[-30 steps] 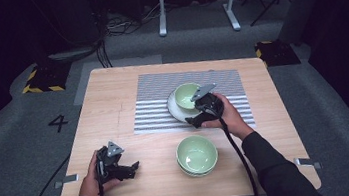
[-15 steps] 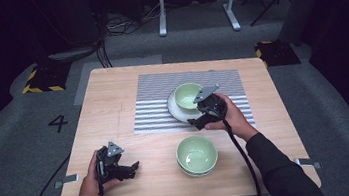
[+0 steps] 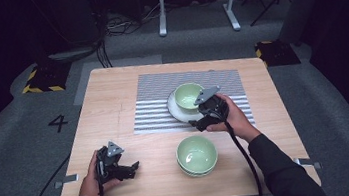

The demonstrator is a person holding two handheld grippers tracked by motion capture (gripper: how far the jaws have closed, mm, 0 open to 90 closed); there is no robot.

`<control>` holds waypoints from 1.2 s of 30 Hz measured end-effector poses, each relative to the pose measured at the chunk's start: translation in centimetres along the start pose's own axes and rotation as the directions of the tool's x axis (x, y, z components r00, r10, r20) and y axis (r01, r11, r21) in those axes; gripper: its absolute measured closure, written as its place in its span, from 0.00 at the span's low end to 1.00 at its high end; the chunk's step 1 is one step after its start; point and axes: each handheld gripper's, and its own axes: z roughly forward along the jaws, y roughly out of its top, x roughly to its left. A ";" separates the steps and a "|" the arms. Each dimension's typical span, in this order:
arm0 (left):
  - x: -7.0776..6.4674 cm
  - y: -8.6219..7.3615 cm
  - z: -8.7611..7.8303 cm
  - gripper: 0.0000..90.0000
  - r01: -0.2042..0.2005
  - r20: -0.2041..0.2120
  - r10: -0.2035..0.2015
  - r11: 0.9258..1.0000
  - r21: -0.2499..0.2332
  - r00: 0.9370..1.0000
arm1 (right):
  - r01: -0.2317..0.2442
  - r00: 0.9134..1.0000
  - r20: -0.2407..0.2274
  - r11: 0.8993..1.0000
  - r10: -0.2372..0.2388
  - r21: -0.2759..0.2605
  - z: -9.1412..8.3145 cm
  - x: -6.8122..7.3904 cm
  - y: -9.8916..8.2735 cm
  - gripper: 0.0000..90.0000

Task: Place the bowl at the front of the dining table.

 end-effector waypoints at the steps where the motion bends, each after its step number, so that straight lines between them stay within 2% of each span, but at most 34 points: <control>1: 0.0 0.0 0.0 0.00 0.000 0.000 0.000 1.000 0.000 1.000 | 0.004 1.000 0.002 1.000 -0.004 -0.002 0.0 0.1 0.0 0.24; 6: 0.0 0.0 0.0 0.00 0.000 0.000 0.000 1.000 0.000 1.000 | 0.026 1.000 0.003 1.000 -0.026 0.010 -0.1 0.4 -0.2 0.24; 17: 0.0 0.0 0.0 0.00 0.000 0.000 0.000 1.000 0.000 1.000 | 0.007 1.000 0.009 1.000 -0.007 0.007 -0.7 0.6 -0.5 0.24; 27: 0.0 0.0 0.0 0.00 0.002 0.001 -0.002 1.000 0.000 1.000 | 0.032 0.999 0.023 0.999 -0.032 0.014 -1.4 0.8 -1.0 0.24; 36: 0.0 0.0 0.0 0.00 0.000 0.000 0.000 1.000 0.000 1.000 | 0.034 0.999 0.028 0.999 -0.034 0.010 -1.8 0.7 -1.5 0.24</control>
